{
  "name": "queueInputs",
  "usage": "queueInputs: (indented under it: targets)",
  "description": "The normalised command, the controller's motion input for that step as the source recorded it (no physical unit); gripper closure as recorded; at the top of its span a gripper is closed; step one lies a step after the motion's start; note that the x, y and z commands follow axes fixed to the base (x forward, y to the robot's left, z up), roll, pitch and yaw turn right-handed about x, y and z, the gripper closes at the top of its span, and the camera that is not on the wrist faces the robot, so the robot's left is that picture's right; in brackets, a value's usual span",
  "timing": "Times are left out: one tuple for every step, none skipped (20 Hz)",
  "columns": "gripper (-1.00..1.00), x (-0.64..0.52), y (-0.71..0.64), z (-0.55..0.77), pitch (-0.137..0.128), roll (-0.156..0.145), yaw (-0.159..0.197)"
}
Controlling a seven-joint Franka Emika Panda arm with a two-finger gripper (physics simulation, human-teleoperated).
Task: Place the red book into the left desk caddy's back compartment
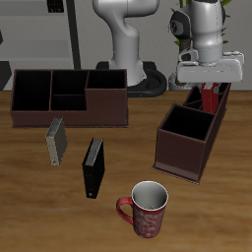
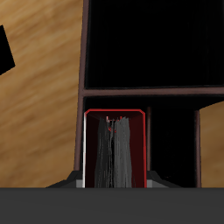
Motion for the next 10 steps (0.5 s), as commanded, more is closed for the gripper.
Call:
queueInputs:
  targets:
    - [1.0,-0.02,0.07,-0.07,0.021,0.028,-0.008]
    - [1.0,-0.03,0.19,-0.16,0.012,0.048,0.047]
    - [1.0,0.04,0.09,-0.09,0.014,0.007,-0.012]
    - [1.0,0.08,0.09,-0.09,0.01,0.019,0.004]
    - [1.0,0.07,-0.05,-0.14,0.013,0.001,0.009]
    - [1.0,0.09,0.04,-0.11,0.017,0.003,-0.004]
    - [1.0,0.05,-0.06,-0.11,0.013,-0.001,0.007]
    - [1.0,0.07,-0.01,-0.08,0.011,-0.012,0.001]
    - [1.0,0.09,-0.01,-0.1,0.015,-0.003,-0.006]
    - [1.0,0.07,0.0,-0.1,0.0,-0.001,0.023]
